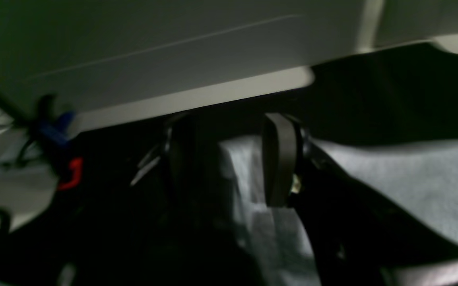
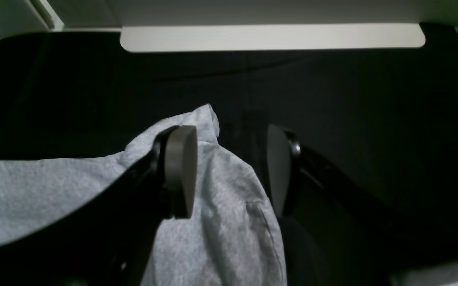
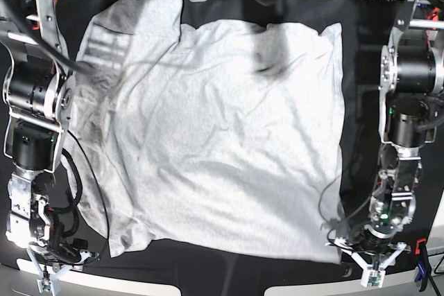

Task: Layout the t-shirt on the table in an organized manner, then fold the t-shirt properly
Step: 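Release the hem corners and lift both grippers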

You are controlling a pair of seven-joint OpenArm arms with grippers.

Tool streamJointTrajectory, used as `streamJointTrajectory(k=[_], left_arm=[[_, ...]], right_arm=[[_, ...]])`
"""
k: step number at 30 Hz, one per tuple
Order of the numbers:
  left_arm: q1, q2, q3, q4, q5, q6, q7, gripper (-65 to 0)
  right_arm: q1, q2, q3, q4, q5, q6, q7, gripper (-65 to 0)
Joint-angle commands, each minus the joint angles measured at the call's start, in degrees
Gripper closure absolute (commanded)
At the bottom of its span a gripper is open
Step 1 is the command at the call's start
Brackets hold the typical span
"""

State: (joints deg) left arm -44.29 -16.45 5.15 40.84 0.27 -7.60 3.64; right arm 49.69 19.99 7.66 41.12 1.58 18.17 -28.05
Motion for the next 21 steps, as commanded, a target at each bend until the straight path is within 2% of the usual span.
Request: streamJointTrajectory(k=[1,7,10,13,15,17,19,21], left_arm=[[-3.1,-0.6,-0.2,1.0,-0.3,0.3,-0.9,-26.2],[-4.8,-1.0,-0.2,1.0,-0.3,0.2,1.9,-26.1],[-4.7,-1.0,-0.2,1.0,-3.0,0.1,3.3,-26.1],[-4.6,-1.0,-0.2,1.0,-7.7,-0.3,8.5,-26.1],[-4.5,-1.0,-0.2,1.4,-10.0,-2.7,15.0,-26.0],[-3.1,-1.1,-0.2,3.5,-12.6,-5.8,18.9,-25.8],[0.1,-1.1,-0.2,8.7,-12.7,-8.4,19.2,-24.5],[4.6,-1.0,-0.2,16.2,-12.3,-8.7,20.0,-24.5]], right_arm=[[2.5,0.5,0.2,1.0,0.5,0.0,1.4,-28.0],[2.5,0.5,0.2,1.0,0.5,0.0,1.2,-28.0],[2.5,0.5,0.2,1.0,0.5,0.0,1.7,-28.0],[2.5,0.5,0.2,1.0,0.5,0.0,2.1,-28.0],[2.5,0.6,0.2,1.0,1.3,0.0,-0.2,-27.4],[2.2,0.7,0.2,1.0,3.7,0.5,-3.8,-25.3],[0.9,0.8,0.2,1.2,3.8,4.6,-4.4,-24.6],[-1.0,0.9,0.2,2.1,4.0,11.2,-4.3,-24.6]])
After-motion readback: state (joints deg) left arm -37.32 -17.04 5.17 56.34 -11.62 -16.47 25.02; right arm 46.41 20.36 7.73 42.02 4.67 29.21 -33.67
